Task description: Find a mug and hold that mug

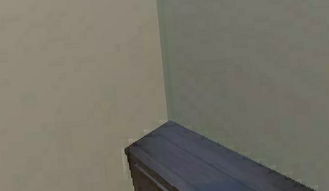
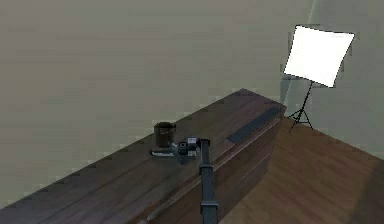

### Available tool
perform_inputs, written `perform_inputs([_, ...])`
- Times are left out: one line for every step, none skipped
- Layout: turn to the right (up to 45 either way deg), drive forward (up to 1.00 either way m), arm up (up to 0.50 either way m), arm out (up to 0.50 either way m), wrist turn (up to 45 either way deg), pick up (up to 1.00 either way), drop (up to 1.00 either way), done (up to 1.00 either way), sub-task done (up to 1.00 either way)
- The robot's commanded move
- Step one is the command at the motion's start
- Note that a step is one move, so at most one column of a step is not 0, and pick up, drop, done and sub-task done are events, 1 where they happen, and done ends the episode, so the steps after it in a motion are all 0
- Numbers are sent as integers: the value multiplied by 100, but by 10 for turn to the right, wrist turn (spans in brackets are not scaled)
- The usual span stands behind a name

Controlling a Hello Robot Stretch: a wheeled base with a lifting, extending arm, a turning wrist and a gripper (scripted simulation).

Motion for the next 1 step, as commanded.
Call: perform_inputs([0, 0, 0, 0, 0, 100, 0, 0, 0])
